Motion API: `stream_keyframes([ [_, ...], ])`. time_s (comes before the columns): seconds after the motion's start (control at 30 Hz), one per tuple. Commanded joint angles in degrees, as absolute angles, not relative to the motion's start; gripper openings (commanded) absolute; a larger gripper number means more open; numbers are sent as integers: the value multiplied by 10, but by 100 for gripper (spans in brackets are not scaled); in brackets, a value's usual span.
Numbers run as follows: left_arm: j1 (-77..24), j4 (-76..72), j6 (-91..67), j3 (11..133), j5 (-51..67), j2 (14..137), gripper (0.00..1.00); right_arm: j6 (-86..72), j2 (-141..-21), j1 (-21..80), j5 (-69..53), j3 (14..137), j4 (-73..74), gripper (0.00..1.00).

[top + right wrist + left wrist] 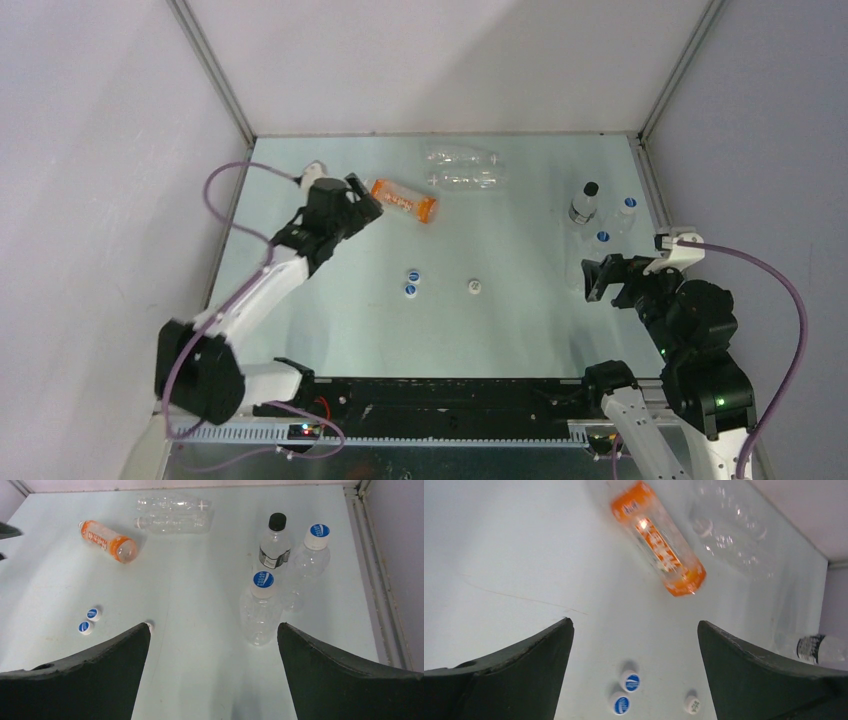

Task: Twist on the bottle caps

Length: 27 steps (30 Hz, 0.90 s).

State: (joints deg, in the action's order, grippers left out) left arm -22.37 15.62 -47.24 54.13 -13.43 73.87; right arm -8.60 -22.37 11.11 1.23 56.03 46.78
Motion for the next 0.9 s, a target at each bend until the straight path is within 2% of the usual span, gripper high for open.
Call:
stream_keyframes([
  [0.0,-207,183,-409,502,-215,601,100,-87,-207,109,28,578,456,100],
  [0.47,-207,299,-332,386,-418,176,100,-100,-98,111,195,537,456,99],
  [0.87,-207,320,-266,341,-423,28,100,-120,-21,112,281,514,481,99],
])
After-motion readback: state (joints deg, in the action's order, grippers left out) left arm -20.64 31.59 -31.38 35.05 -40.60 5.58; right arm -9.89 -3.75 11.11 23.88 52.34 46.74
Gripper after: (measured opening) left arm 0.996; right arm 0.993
